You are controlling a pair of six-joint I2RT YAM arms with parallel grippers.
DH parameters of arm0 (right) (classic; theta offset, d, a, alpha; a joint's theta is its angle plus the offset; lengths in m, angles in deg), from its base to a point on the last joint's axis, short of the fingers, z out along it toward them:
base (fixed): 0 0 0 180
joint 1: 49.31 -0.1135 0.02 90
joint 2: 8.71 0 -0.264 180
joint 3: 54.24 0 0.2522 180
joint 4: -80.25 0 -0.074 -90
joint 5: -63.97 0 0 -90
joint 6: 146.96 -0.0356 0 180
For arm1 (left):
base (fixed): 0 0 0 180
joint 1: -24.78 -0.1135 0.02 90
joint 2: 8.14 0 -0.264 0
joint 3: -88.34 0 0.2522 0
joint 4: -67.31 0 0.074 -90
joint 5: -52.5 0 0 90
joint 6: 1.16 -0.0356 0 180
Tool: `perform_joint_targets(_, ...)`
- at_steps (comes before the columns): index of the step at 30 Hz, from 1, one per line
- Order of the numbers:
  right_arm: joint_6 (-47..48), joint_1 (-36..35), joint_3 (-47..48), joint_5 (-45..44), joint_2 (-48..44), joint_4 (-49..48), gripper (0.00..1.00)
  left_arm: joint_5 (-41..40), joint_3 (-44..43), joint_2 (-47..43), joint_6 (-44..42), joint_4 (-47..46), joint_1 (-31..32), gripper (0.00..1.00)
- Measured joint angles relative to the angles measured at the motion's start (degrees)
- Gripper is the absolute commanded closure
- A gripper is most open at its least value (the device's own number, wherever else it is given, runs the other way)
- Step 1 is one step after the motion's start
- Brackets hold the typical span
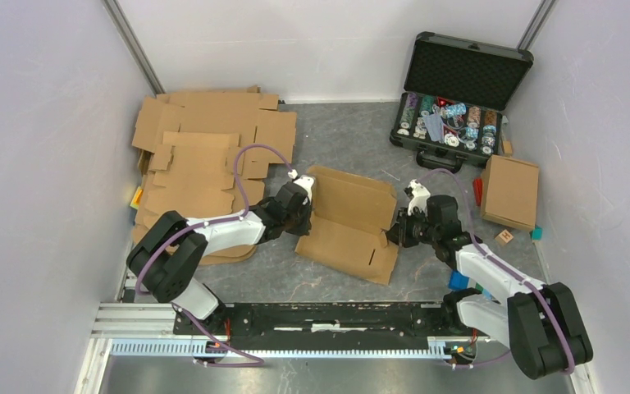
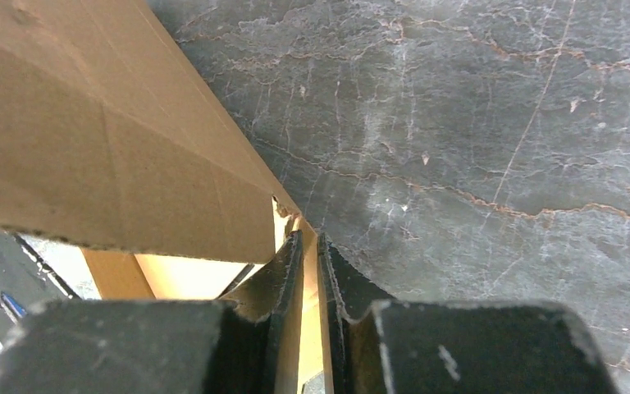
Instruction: Fold the paper box
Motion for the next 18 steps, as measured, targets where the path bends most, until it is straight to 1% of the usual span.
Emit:
perform_joint_targets(7,-2.0,-1.8,0.0,0.0,0.0,-0.3,0.85,-0.2,-0.1,0.0,0.0,0.3,0.0,0.98)
perform_joint_targets(10,-4.2,-2.1,-1.2,0.0,-1.2,-2.3,0.85,-0.8,-0.2,0.0,0.0,0.7,0.0,0.98)
perform_joint_targets(13,-7.4,-2.1,-4.0,0.1,-2.5,-6.3,0.85,-1.3,-0.2,0.0,0.1,0.9,0.0,0.98)
perform_joint_targets(18,-11.4,-2.2,-7.1,0.1,-2.3,-10.0,0.84,-1.4,-0.3,0.0,0.1,1.2,0.0,0.98)
